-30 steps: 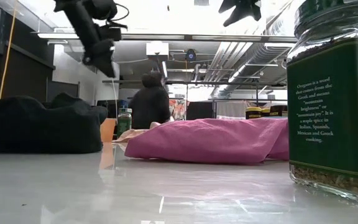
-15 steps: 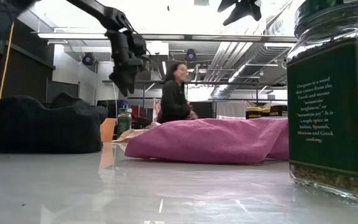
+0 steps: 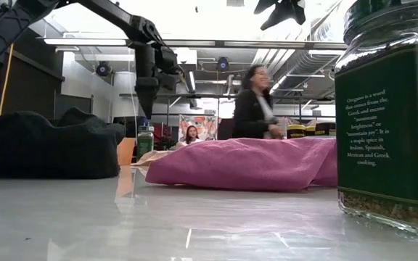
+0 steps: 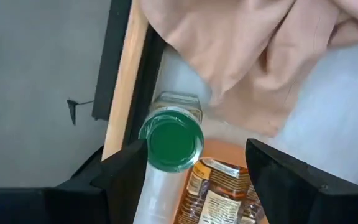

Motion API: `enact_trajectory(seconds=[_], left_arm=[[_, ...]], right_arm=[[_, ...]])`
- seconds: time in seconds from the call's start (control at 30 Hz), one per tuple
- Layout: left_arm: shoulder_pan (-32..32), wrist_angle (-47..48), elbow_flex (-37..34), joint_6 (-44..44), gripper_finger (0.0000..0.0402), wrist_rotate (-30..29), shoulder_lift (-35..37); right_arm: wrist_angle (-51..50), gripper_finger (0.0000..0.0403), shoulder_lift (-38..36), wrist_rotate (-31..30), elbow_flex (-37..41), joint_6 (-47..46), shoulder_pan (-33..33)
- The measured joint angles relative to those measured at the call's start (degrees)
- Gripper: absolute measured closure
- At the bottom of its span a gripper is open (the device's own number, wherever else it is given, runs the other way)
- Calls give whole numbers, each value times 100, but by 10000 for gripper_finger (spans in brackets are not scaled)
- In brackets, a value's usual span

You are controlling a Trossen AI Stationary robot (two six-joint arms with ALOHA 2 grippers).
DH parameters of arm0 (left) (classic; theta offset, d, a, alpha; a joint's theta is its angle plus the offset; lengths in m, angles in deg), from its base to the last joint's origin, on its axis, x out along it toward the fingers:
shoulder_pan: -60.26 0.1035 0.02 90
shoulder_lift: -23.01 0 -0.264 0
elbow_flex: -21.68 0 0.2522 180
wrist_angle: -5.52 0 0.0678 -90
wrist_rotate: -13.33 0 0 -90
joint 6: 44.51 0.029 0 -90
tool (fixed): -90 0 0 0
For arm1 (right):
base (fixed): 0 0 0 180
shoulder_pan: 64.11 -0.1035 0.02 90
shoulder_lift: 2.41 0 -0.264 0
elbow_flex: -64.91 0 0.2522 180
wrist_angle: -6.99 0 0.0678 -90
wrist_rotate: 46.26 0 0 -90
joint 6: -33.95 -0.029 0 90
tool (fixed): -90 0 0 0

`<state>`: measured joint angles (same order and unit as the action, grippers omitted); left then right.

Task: Sort spices by type
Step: Put the top green seasoning bottle into the transparent bin

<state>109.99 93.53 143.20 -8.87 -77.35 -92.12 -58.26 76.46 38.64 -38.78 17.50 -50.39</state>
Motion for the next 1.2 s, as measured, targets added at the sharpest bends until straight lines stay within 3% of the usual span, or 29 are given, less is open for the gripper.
enact_trajectory(seconds=[0.5, 0.87, 1.2], left_arm=[[94, -743, -862, 1003, 144, -234, -11], [22, -1217, -1467, 1154, 147, -194, -11], [-195, -1620, -1702, 1113, 231, -118, -3]], right_arm=[[-17, 190, 0, -4, 0, 91, -1], [-20, 190, 0, -7, 2, 131, 0], [-22, 190, 0, -22, 2, 46, -1]])
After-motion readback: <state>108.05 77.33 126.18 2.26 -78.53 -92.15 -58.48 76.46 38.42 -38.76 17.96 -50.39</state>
